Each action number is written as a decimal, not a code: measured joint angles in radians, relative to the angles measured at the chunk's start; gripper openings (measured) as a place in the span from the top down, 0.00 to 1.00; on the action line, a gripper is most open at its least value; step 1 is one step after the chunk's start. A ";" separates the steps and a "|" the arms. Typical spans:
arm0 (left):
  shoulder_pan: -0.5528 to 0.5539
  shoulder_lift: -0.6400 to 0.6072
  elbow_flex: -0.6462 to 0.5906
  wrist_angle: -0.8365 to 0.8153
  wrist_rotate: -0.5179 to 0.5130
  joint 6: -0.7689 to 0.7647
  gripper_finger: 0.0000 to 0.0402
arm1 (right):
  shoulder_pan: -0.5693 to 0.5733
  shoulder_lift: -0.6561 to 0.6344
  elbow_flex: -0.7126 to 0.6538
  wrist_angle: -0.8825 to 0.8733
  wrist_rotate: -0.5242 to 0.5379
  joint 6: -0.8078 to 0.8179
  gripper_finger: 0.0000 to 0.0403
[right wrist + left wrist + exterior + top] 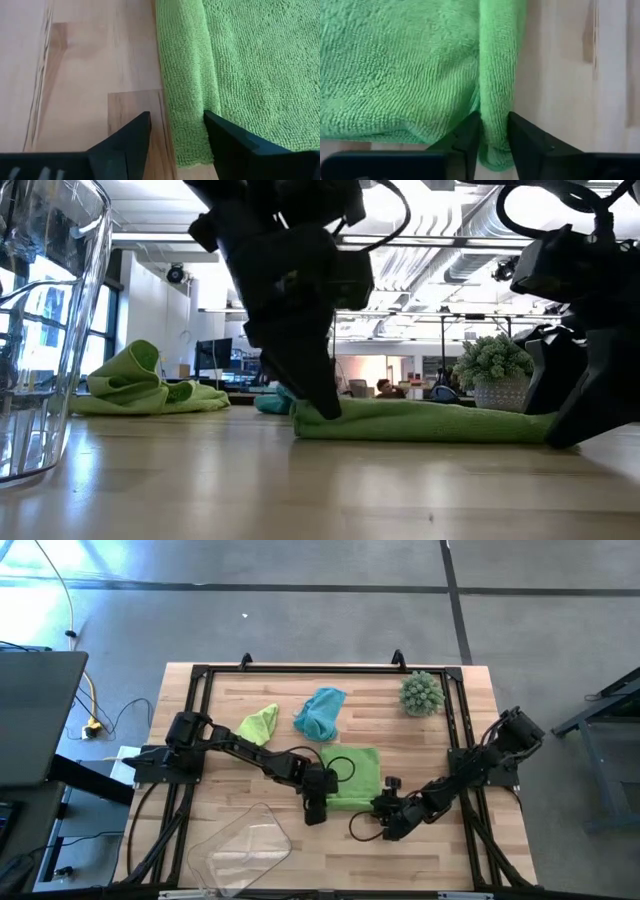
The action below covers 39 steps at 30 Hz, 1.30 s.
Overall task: Roll microfiber towels into tight, uniform cylinder then place into a basket
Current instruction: Roll the green microfiber cloth
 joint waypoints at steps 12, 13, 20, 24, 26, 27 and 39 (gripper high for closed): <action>-0.004 -0.063 0.099 -0.301 -0.406 0.162 0.58 | -0.001 0.001 -0.001 0.005 -0.002 0.030 0.56; -0.010 -0.069 0.110 -0.312 -0.399 0.162 0.58 | -0.001 0.001 -0.002 0.006 -0.002 0.031 0.56; -0.073 -0.068 0.117 -0.245 -0.261 0.287 0.60 | 0.000 0.002 -0.002 0.006 0.011 0.056 0.56; -0.101 -0.037 0.112 -0.180 -0.262 0.382 0.60 | 0.000 0.002 -0.003 0.007 0.014 0.057 0.56; -0.106 -0.017 0.112 -0.152 -0.266 0.407 0.59 | 0.000 0.002 -0.003 0.007 0.014 0.059 0.56; -0.107 -0.006 0.112 -0.144 -0.269 0.415 0.59 | 0.000 0.002 -0.003 0.007 0.015 0.059 0.56; -0.070 0.030 0.112 -0.135 -0.462 0.487 0.58 | 0.000 0.004 -0.005 0.016 0.021 0.059 0.56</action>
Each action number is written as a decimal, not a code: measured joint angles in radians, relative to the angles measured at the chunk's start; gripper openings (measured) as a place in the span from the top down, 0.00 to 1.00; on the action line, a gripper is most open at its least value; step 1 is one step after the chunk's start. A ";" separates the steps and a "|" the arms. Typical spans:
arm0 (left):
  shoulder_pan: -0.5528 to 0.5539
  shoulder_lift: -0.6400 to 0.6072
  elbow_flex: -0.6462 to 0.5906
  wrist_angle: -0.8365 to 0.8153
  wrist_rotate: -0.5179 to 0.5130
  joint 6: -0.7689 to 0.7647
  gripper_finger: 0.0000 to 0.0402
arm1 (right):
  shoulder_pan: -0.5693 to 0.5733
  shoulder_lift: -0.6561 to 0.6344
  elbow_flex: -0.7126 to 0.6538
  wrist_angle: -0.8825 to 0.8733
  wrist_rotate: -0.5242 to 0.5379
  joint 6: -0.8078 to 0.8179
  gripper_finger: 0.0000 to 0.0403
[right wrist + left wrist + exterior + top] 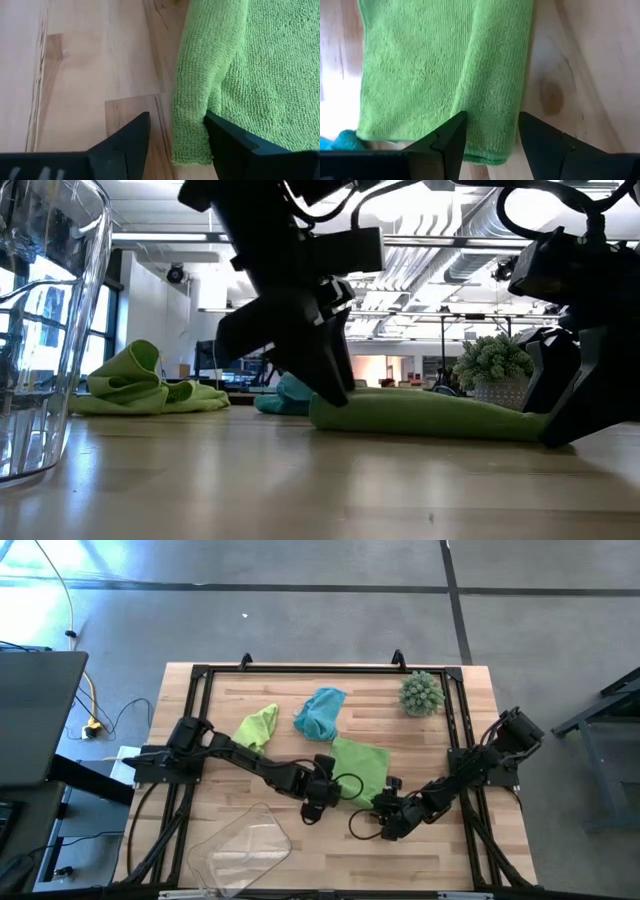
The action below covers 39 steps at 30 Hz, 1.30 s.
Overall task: Roll microfiber towels into tight, uniform cylinder then place into a basket
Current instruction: Roll the green microfiber cloth
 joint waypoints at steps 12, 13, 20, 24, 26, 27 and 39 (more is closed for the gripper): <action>0.056 0.075 0.005 0.014 0.164 -0.051 0.60 | -0.001 0.001 0.000 0.003 0.005 0.033 0.56; 0.060 0.077 0.006 0.006 0.180 -0.069 0.62 | -0.001 -0.001 0.000 0.001 0.005 0.047 0.56; 0.071 0.079 0.006 -0.006 0.363 -0.196 0.84 | -0.007 -0.041 0.000 -0.047 0.006 0.098 0.56; 0.077 0.078 0.006 -0.001 0.474 -0.260 0.96 | -0.025 -0.049 -0.001 -0.044 -0.019 0.106 0.62; 0.083 0.079 0.004 0.005 0.531 -0.272 0.98 | -0.041 -0.049 0.000 -0.050 -0.045 0.124 0.68; 0.085 0.079 0.004 0.007 0.548 -0.274 0.97 | -0.050 -0.050 0.000 -0.054 -0.061 0.133 0.71; 0.052 0.081 0.002 0.027 0.583 -0.162 0.97 | -0.183 -0.117 -0.001 -0.037 -0.441 0.131 0.96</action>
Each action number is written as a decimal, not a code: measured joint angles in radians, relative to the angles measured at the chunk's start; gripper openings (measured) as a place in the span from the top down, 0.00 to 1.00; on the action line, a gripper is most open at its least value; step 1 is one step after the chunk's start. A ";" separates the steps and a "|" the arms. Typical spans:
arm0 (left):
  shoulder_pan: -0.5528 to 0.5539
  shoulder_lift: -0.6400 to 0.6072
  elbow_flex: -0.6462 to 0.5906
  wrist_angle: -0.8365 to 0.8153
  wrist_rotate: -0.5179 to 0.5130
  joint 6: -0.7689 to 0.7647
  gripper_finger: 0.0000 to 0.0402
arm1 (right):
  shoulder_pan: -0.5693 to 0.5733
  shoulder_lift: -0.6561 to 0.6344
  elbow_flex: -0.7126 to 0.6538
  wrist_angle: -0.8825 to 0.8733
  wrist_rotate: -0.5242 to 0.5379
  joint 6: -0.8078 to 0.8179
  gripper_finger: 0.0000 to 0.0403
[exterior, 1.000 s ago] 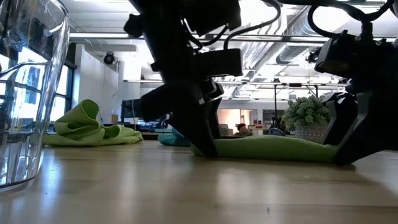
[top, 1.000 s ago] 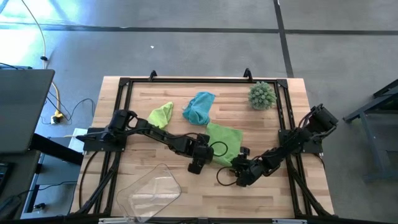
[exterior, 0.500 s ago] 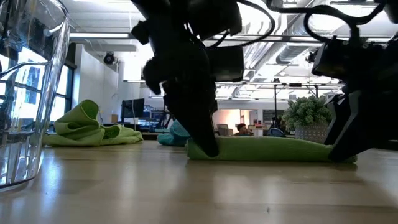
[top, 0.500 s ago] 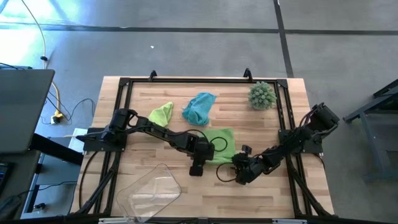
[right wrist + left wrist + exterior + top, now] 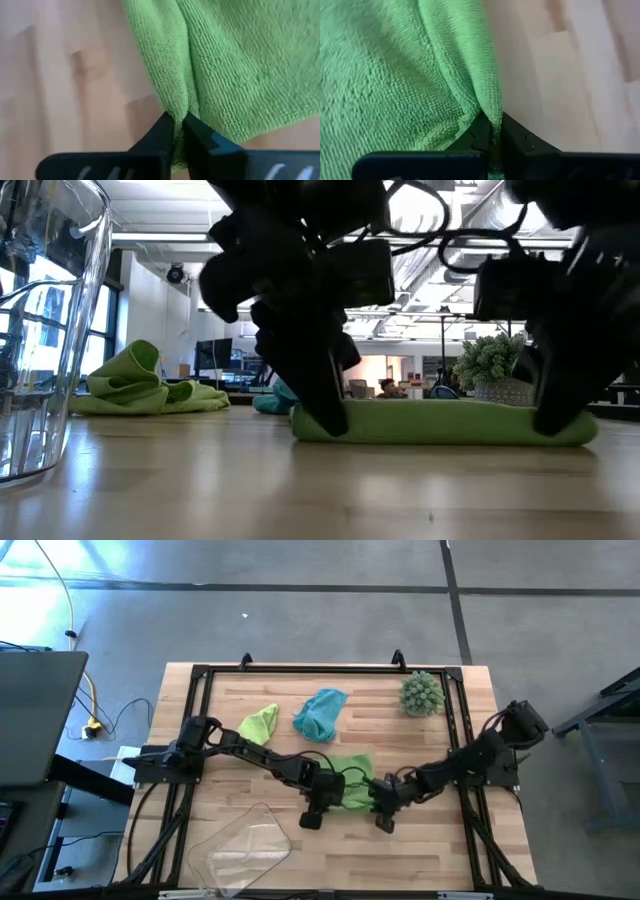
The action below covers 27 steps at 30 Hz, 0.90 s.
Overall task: Roll microfiber towels into tight, uniform cylinder then place into a basket
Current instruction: Roll the green microfiber cloth
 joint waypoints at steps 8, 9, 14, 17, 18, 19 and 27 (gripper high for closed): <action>-0.033 0.004 -0.002 0.044 0.119 -0.018 0.97 | -0.131 -0.044 -0.001 0.101 -0.390 0.056 0.98; -0.032 0.004 -0.002 0.045 0.137 -0.048 0.97 | -0.142 -0.040 0.000 0.102 -0.410 0.063 0.98; -0.026 0.005 -0.002 0.046 0.136 -0.199 0.97 | -0.185 -0.007 0.000 0.087 -0.433 0.067 0.98; -0.025 0.003 -0.002 0.046 0.129 -0.272 0.97 | -0.193 0.024 0.000 0.080 -0.432 0.067 0.98; -0.024 -0.003 -0.003 0.046 0.125 -0.292 0.97 | -0.193 0.037 0.000 0.081 -0.430 0.068 0.98; -0.024 -0.008 -0.004 0.042 0.117 -0.309 0.97 | -0.193 0.051 0.002 0.088 -0.430 0.068 0.98; -0.046 -0.055 -0.005 -0.001 -0.065 -0.330 0.94 | -0.192 0.088 0.004 0.110 -0.423 0.067 0.98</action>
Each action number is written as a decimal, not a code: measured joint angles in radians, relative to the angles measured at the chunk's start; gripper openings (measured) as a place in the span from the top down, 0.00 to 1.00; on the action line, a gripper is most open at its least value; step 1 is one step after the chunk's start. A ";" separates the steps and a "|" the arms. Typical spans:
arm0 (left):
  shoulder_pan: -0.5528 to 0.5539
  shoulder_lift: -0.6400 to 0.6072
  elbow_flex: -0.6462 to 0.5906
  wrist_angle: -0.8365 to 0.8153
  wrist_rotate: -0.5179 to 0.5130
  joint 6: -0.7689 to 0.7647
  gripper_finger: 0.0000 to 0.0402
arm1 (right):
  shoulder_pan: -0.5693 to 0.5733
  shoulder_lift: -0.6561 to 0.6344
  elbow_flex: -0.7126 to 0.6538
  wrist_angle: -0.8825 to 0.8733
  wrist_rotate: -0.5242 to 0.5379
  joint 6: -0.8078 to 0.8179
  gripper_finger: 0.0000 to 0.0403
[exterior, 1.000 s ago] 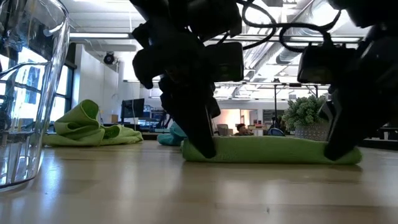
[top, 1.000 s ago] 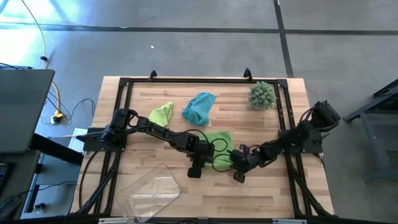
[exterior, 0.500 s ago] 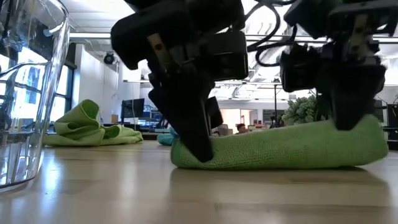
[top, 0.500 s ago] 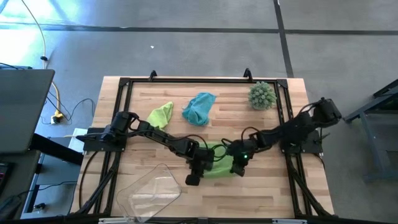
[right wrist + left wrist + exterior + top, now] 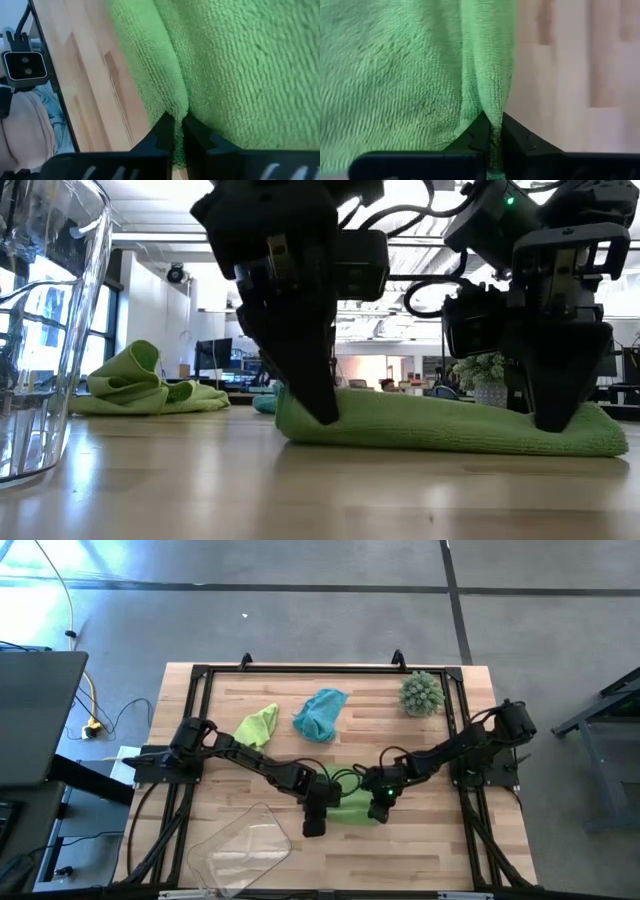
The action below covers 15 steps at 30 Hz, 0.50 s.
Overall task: Roll microfiber towels into tight, uniform cylinder then place into a basket
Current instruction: Roll the green microfiber cloth
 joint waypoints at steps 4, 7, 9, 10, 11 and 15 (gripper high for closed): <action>-0.020 -0.001 0.001 -0.026 -0.050 0.000 0.85 | 0.000 0.001 0.000 0.007 0.012 0.000 0.98; -0.030 -0.004 0.002 -0.040 -0.061 0.012 0.78 | 0.000 0.002 0.000 0.007 0.022 0.000 0.98; -0.037 -0.023 0.002 -0.069 -0.099 0.032 0.73 | 0.000 0.002 -0.001 0.007 0.027 0.002 0.98; -0.040 -0.028 0.010 -0.083 -0.123 0.043 0.71 | 0.001 0.002 -0.001 0.005 0.032 0.005 0.98; -0.044 -0.032 0.023 -0.106 -0.155 0.062 0.70 | 0.001 0.002 0.000 0.000 0.033 0.009 0.98; -0.066 -0.043 0.061 -0.195 -0.263 0.108 0.66 | 0.001 0.002 -0.001 -0.003 0.039 0.026 0.98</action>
